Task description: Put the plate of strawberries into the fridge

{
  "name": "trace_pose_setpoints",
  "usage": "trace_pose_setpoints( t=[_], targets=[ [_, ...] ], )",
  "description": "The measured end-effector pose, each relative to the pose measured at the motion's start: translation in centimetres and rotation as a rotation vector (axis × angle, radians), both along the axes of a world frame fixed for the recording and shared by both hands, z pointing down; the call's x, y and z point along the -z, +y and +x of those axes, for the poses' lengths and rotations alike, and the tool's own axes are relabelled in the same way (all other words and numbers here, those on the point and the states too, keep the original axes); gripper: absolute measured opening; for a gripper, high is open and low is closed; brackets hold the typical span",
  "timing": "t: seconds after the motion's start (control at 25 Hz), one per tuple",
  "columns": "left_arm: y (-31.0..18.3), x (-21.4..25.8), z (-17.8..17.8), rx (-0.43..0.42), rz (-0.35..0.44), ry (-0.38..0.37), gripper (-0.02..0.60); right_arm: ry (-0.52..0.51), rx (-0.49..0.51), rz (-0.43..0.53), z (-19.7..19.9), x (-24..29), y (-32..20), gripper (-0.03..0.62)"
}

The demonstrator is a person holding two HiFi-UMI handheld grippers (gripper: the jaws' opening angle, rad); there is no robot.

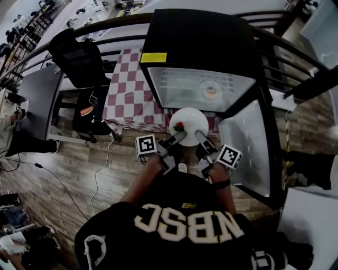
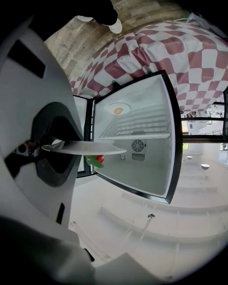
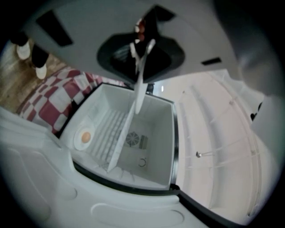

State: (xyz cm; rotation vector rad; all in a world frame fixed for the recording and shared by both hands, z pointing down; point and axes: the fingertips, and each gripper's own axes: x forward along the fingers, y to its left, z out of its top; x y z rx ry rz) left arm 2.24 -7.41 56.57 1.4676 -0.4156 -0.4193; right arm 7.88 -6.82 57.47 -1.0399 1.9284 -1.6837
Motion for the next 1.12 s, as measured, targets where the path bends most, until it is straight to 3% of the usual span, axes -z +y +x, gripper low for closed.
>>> trace_pose_setpoints(
  t=[0.52, 1.12],
  targets=[
    [-10.5, 0.7, 1.1, -0.062, 0.016, -0.038, 0.035, 0.005, -0.064, 0.009, 1.2, 0.5, -10.2, 0.044],
    [-16.7, -1.1, 1.9, -0.064, -0.032, -0.050, 0.035, -0.007, -0.093, -0.012, 1.7, -0.2, -16.4, 0.044]
  ],
)
